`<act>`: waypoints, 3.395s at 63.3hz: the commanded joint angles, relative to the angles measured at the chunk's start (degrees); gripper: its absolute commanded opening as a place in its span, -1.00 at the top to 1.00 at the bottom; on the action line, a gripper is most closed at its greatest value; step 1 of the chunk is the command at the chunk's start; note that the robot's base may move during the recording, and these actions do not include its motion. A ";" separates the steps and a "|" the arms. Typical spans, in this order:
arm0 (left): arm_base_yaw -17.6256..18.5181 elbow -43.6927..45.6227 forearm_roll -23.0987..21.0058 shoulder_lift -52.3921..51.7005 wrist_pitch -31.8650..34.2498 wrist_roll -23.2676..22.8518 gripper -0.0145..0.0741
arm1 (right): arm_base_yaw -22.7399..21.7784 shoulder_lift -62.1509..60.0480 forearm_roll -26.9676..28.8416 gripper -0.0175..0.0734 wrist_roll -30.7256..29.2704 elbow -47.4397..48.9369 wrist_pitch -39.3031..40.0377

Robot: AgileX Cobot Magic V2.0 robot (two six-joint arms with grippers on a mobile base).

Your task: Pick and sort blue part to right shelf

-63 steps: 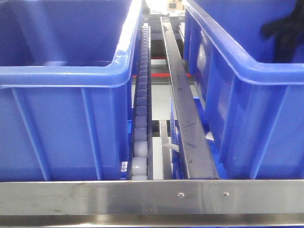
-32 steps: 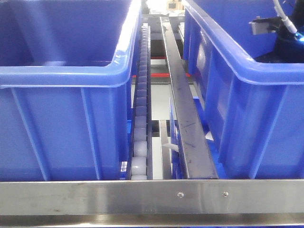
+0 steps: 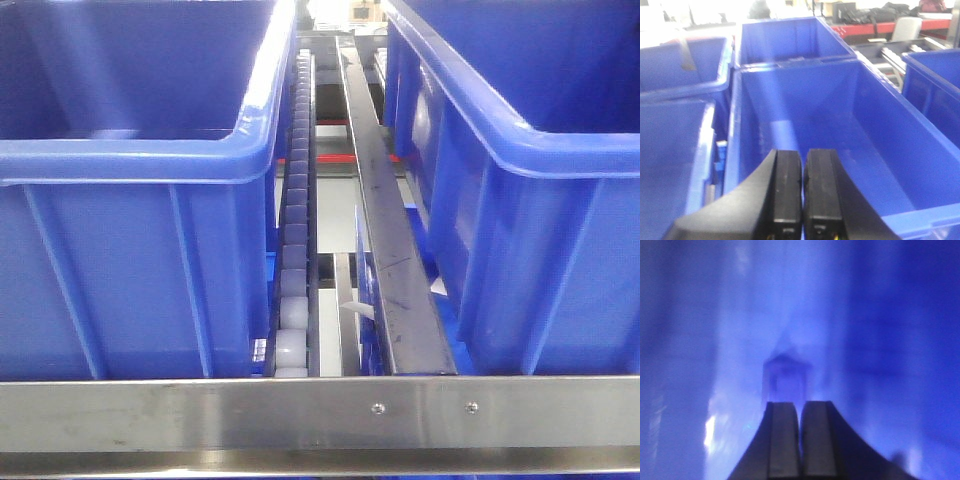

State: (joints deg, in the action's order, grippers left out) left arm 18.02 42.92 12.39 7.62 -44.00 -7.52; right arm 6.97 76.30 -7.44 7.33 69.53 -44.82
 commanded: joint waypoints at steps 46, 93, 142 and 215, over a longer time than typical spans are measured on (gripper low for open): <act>0.16 1.52 1.95 0.93 4.19 -0.06 0.39 | -0.30 -75.65 -1.06 0.54 -0.63 -41.94 15.21; -5.08 -2.28 -3.36 0.93 6.79 -0.06 0.39 | -0.30 -77.68 -1.07 0.54 -0.63 -42.27 17.72; -16.43 -44.63 -9.85 -9.25 46.21 -0.06 0.39 | -0.30 -77.68 -1.07 0.54 -0.63 -42.34 17.74; -16.43 -44.63 -9.85 -9.18 46.21 -0.06 0.39 | -10.02 -78.14 10.37 0.54 -5.83 -68.17 43.93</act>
State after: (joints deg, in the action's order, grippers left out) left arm 1.59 -0.40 3.13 -0.28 -3.25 -7.52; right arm -2.49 -0.78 2.56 2.27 3.04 -11.86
